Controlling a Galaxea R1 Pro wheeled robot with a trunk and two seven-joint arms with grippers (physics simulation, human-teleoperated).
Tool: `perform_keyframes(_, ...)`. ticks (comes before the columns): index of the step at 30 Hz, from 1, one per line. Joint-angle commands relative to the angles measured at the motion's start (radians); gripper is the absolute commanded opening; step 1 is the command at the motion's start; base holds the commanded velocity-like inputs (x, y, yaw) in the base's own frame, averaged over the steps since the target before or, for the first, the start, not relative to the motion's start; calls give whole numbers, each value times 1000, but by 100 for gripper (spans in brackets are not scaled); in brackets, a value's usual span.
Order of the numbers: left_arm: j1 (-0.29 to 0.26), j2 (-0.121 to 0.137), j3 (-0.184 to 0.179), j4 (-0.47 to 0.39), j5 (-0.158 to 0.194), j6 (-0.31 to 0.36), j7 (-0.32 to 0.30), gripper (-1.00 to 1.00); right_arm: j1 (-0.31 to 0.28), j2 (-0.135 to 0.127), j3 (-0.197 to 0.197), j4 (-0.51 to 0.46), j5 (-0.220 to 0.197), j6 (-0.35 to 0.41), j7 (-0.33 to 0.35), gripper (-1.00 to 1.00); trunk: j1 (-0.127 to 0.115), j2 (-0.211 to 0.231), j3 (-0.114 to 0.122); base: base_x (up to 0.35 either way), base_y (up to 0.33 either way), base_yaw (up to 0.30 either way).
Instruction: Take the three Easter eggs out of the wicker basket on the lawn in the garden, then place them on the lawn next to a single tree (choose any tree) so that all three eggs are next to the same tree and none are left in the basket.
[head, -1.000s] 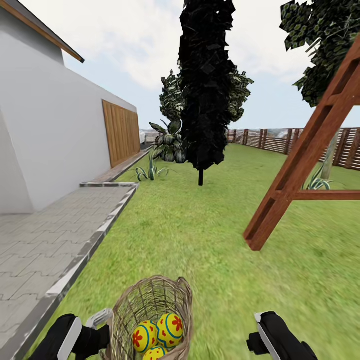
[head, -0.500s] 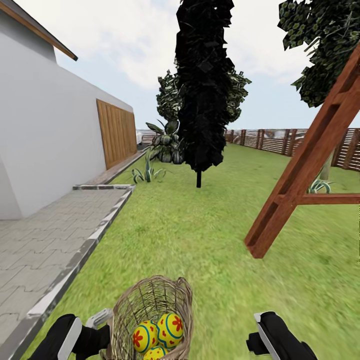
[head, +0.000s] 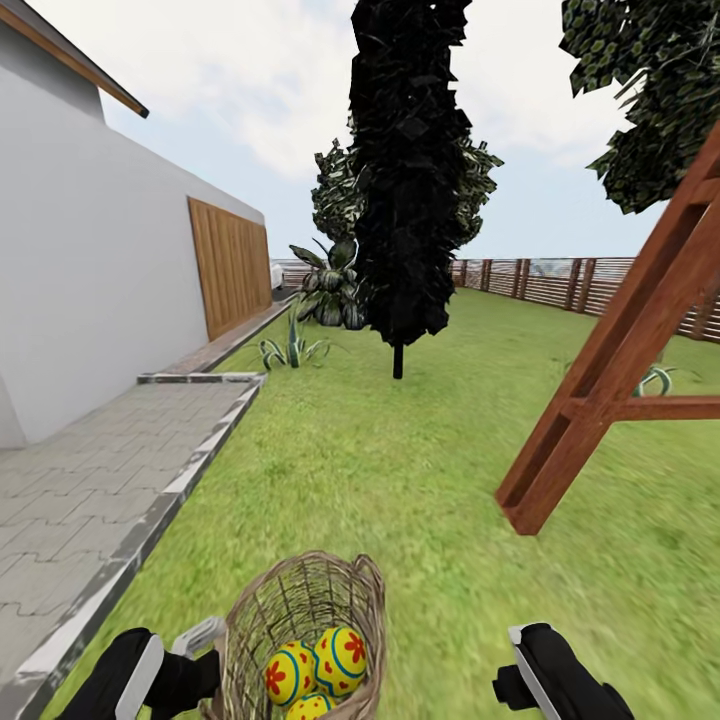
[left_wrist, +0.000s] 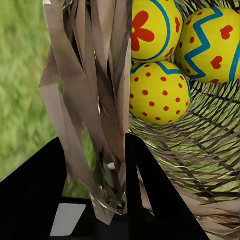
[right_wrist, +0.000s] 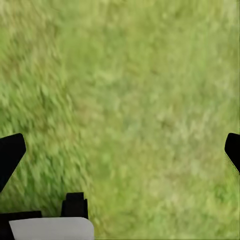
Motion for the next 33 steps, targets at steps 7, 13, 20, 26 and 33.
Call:
perform_keyframes(7,-1,0,3,-1,16,5,-8,-100,-1,-1,4,-1,-3,5,-5,100,1,-1,-1,343,0,0)
perform_keyframes(13,-1,0,3,-1,16,4,-8,-100,-1,-1,5,-1,-3,5,-5,100,1,-1,-1,344,0,0)
perform_keyframes(20,-1,0,3,-1,16,5,-8,-100,-1,-1,5,-1,-4,5,-5,100,1,-1,-1,344,0,0)
perform_keyframes(26,-1,0,3,-1,16,5,-8,-100,-1,-1,5,-1,-4,5,-5,100,1,-1,-1,344,0,0)
perform_keyframes(33,-1,0,3,-1,16,4,-8,-100,-1,-1,5,-1,-3,5,-5,100,1,-1,-1,344,0,0)
